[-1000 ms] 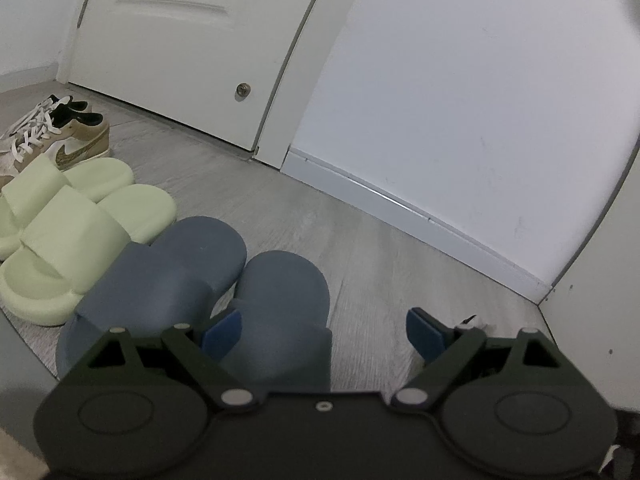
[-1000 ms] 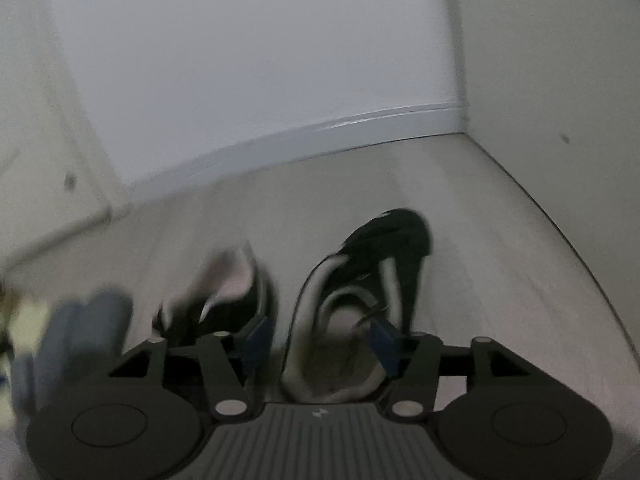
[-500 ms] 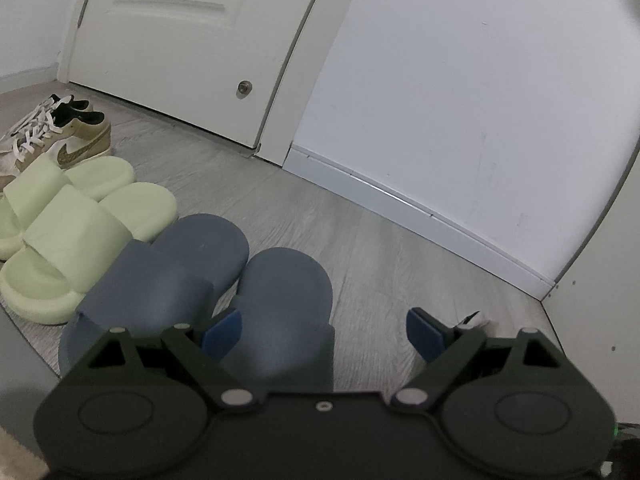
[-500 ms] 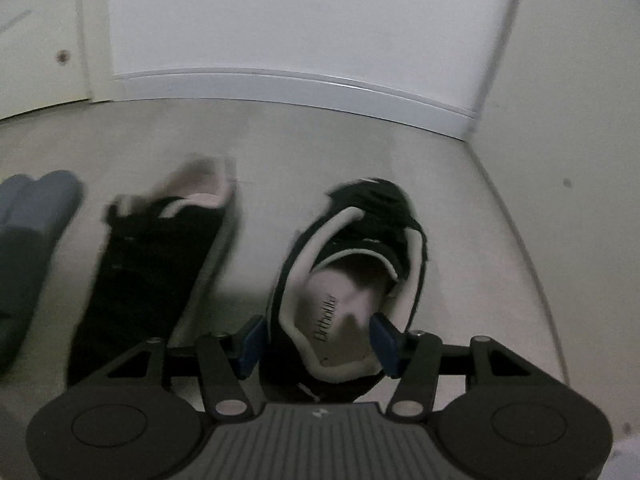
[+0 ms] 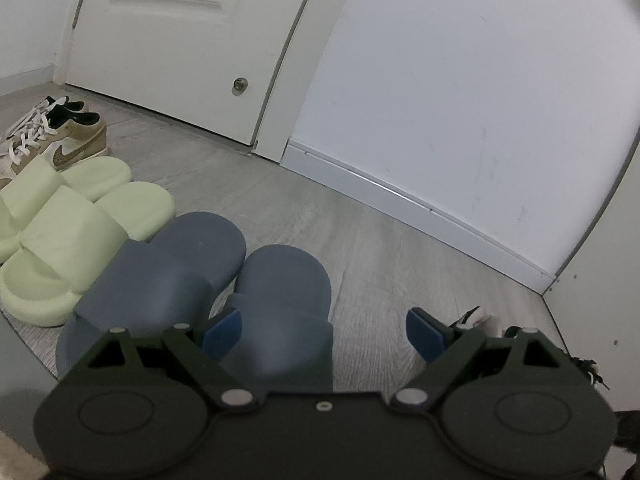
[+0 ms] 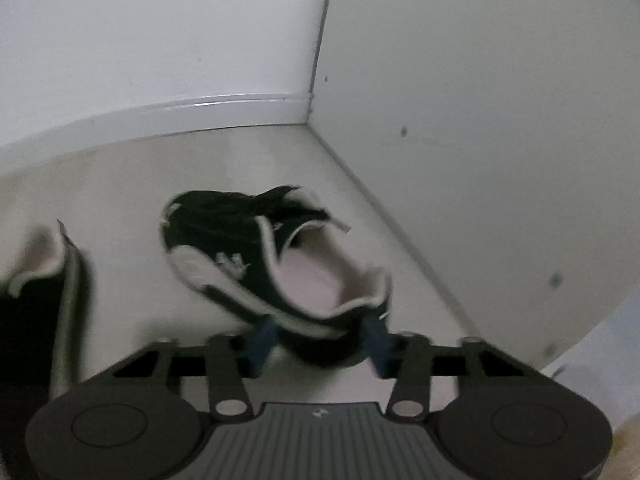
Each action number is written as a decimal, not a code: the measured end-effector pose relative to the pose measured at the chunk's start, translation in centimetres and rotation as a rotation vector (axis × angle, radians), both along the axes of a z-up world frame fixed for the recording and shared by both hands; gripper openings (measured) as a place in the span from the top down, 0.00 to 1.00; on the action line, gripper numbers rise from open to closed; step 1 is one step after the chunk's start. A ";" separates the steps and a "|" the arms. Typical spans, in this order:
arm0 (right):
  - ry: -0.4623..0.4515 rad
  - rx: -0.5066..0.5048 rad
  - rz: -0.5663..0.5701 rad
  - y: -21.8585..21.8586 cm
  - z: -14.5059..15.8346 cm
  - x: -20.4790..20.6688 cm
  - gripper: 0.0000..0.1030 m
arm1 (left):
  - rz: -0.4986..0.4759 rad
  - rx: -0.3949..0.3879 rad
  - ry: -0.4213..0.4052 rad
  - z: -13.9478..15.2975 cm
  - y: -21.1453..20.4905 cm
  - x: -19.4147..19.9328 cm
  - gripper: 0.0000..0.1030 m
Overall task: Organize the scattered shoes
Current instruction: 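Reach the right tool to the Puma sneaker in the corner and grasp it, then lift the Puma sneaker and carry it toward the black sneakers with the right tool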
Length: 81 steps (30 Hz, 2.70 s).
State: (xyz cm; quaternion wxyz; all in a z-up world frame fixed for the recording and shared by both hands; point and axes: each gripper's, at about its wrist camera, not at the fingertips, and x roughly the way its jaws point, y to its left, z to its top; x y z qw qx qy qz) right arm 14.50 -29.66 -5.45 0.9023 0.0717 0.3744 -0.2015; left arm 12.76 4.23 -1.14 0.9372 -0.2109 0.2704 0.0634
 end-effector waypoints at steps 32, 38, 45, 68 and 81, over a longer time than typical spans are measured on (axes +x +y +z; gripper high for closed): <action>-0.358 0.151 -0.375 -4.3 -3.0 10.1 0.24 | -0.268 0.138 -0.029 -1.8 -5.1 5.2 0.12; -0.435 0.138 -0.418 -3.7 -3.5 10.4 0.21 | -0.228 0.107 -0.024 -1.8 -4.4 5.3 0.12; -0.395 0.074 -0.251 -0.7 -3.4 14.2 0.03 | -0.203 0.081 -0.032 -1.7 -3.8 5.3 0.12; -0.019 0.234 0.027 -3.4 -3.6 16.5 0.02 | -0.185 0.056 -0.059 -1.3 -3.4 4.6 0.12; 0.030 -0.127 0.121 1.2 -4.7 15.9 0.00 | -0.156 0.029 -0.071 -1.3 -2.8 4.3 0.12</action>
